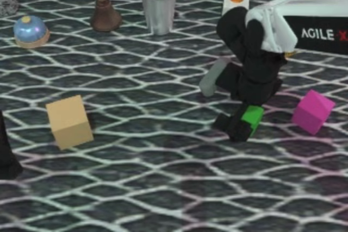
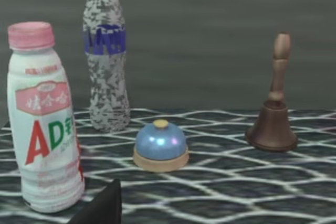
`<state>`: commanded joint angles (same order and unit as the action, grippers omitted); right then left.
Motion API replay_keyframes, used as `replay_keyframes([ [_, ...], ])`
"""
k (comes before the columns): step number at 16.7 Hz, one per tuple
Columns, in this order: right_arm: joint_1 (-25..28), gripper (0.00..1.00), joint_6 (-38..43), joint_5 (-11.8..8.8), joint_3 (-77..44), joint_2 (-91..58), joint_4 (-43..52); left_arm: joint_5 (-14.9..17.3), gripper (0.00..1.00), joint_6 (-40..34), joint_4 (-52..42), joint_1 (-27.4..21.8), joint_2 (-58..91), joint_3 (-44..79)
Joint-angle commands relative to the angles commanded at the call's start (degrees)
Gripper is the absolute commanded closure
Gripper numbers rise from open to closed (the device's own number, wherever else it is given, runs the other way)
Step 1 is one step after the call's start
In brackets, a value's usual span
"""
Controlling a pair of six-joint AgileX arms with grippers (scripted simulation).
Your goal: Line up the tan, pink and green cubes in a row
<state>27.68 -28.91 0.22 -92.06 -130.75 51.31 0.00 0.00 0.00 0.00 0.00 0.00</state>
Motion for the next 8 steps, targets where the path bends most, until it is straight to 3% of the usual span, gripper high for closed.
replay_keyframes([
  [8, 0.0, 0.98, 0.0, 0.0, 0.0, 0.0, 0.0, 0.0, 0.00, 0.0, 0.0, 0.0, 0.0, 0.0],
])
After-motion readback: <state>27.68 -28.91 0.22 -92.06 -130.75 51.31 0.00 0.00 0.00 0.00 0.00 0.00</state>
